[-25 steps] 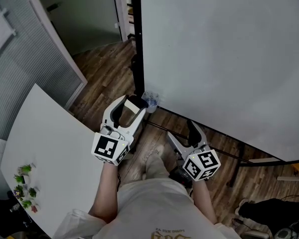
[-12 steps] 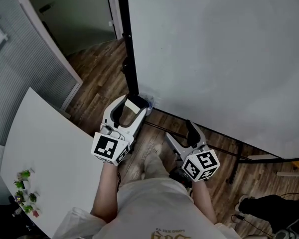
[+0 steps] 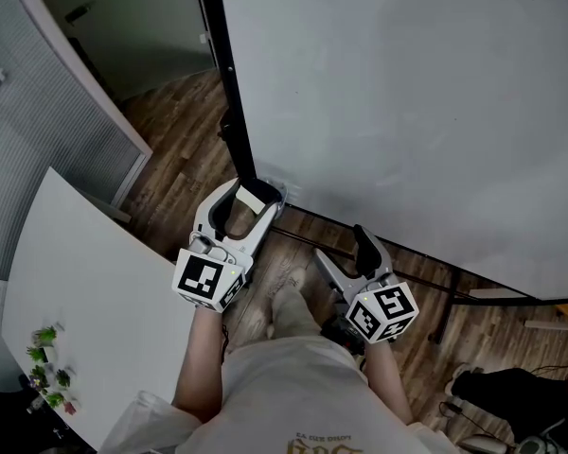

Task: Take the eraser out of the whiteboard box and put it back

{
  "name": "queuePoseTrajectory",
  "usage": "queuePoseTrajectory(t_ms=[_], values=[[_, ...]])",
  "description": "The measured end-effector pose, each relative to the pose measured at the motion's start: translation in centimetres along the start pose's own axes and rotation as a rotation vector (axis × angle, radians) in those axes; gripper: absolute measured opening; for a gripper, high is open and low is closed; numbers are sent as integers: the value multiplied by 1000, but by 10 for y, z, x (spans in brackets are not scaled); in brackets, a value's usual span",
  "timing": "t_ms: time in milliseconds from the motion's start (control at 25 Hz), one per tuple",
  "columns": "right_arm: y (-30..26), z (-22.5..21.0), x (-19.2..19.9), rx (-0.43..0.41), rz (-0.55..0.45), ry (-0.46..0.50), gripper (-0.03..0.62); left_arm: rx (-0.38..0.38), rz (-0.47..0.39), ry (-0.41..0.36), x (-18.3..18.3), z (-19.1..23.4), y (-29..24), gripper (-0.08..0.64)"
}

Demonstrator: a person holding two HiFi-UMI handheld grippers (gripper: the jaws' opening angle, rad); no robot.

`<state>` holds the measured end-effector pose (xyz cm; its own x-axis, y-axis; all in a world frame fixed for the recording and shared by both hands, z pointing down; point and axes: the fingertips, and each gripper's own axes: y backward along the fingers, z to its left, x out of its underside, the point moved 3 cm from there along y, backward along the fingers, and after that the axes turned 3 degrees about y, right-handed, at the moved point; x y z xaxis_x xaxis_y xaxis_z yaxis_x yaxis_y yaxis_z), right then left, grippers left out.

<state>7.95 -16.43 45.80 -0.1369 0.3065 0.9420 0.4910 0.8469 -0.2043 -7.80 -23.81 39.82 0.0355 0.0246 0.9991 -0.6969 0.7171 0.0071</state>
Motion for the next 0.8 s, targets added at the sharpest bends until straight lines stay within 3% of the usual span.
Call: queuePoseTrajectory(t_ms=[800], values=[[-5, -13, 13, 4, 38, -14, 391, -7, 76, 15, 35, 5, -13, 261]])
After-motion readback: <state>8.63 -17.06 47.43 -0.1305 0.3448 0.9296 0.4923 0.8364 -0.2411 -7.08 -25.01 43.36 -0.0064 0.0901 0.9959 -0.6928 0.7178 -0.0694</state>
